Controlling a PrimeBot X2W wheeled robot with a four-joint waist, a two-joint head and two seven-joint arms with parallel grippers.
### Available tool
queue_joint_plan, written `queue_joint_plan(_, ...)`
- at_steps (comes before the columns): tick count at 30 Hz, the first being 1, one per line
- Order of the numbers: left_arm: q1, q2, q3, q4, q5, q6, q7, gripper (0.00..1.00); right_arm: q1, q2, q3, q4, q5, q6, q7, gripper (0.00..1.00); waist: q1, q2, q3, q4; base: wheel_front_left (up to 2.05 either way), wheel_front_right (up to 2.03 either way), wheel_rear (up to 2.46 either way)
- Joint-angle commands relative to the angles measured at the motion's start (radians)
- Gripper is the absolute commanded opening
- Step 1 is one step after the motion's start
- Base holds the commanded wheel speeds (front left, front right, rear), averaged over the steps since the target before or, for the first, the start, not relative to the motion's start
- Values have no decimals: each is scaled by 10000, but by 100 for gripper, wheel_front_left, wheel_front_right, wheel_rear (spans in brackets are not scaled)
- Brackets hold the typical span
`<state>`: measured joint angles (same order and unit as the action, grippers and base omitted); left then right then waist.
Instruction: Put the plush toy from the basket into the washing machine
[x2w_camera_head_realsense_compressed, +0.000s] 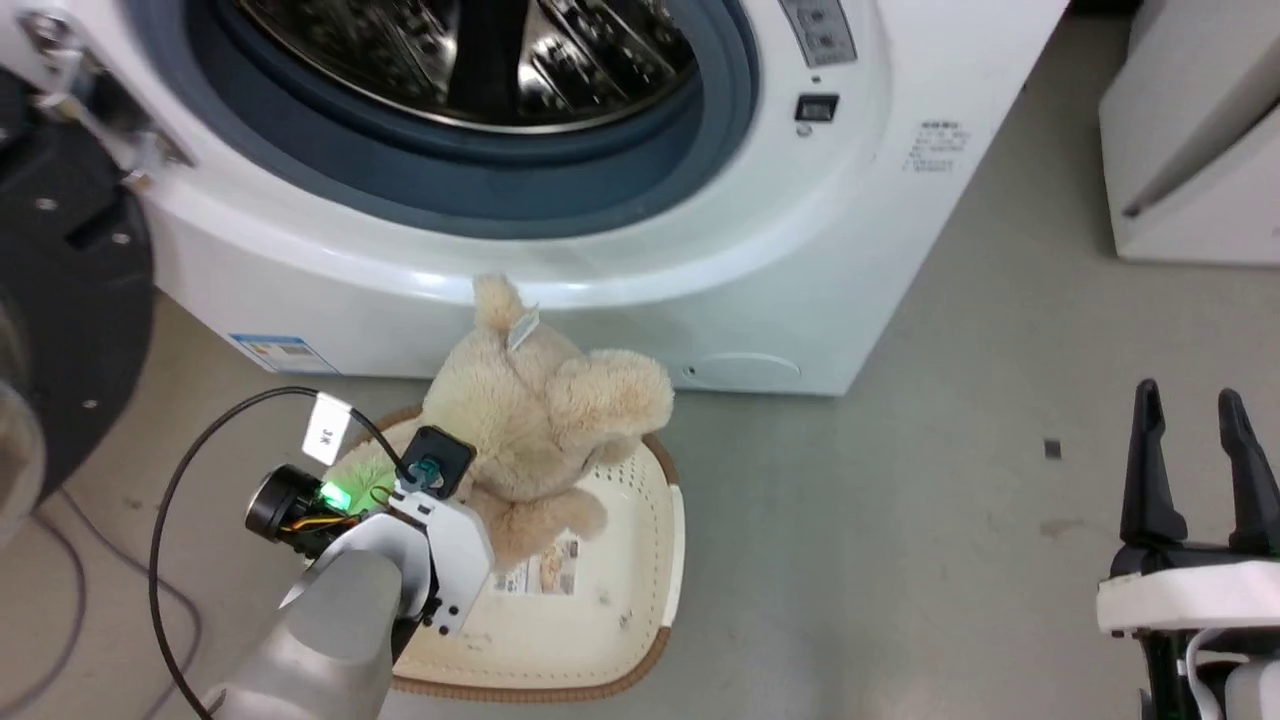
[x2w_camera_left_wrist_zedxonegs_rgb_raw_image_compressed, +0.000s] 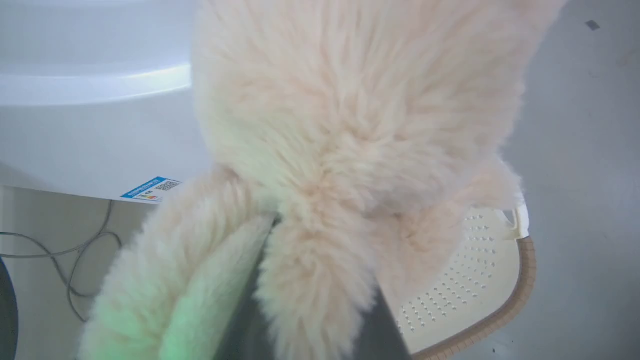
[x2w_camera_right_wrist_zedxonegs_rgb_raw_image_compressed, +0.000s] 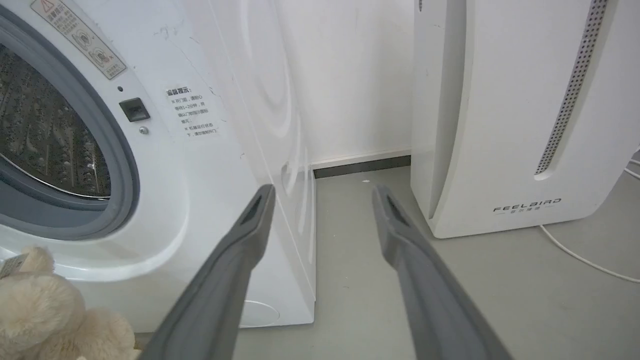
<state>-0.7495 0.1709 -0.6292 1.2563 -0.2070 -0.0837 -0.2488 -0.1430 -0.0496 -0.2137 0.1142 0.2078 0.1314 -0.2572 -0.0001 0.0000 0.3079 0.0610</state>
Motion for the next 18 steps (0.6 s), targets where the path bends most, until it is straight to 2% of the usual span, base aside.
queue_joint_plan(1,105,-10,64,-143,-95,89,-112,0,147,-6,-17,4,-65,-7,-45,100,1,0,-253,156,0,0,0)
queue_joint_plan(7,421,227,500,-1793,-293,595,-126,0,394,-6,-71,8,-55,-7,-45,100,1,0,-557,270,0,0,0)
queue_joint_plan(10,724,446,872,-2972,-355,1010,-127,0,456,-6,-78,-6,-32,-7,-46,100,1,0,-620,279,0,0,0)
queue_joint_plan(18,732,645,1663,-4633,-459,1582,-128,0,181,-6,-17,-98,4,-7,-46,100,1,0,-128,144,0,0,0)
